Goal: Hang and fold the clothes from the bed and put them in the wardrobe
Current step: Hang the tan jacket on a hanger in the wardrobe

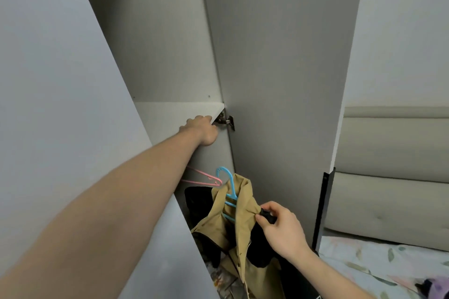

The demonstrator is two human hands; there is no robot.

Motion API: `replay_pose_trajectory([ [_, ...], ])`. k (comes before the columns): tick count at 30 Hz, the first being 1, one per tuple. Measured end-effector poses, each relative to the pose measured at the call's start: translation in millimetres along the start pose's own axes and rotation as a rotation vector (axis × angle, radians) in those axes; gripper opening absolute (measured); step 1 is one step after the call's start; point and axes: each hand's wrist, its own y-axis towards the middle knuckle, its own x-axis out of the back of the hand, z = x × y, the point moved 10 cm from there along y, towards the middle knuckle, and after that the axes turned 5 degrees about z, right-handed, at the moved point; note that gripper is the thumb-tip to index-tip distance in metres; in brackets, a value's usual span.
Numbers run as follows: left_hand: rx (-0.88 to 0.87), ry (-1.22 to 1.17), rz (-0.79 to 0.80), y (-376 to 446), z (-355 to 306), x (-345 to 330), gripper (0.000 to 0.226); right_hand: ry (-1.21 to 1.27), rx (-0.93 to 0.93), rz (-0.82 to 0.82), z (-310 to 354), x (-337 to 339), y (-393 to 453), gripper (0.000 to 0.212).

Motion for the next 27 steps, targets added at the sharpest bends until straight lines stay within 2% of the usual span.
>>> replay_pose_trajectory([
  [11,-0.009,-0.271,-0.111,28.9,16.4,1.0,0.046,0.038,0.057,0.103,37.4,-82.2,75.7,0.009],
  [20,-0.023,-0.489,-0.078,51.3,16.7,-0.4,0.05,0.076,0.157,0.154,71.2,-120.9,117.4,0.02],
  [27,-0.035,-0.587,-0.062,63.0,21.1,-2.8,0.049,0.119,0.215,0.164,93.8,-150.3,149.2,0.015],
])
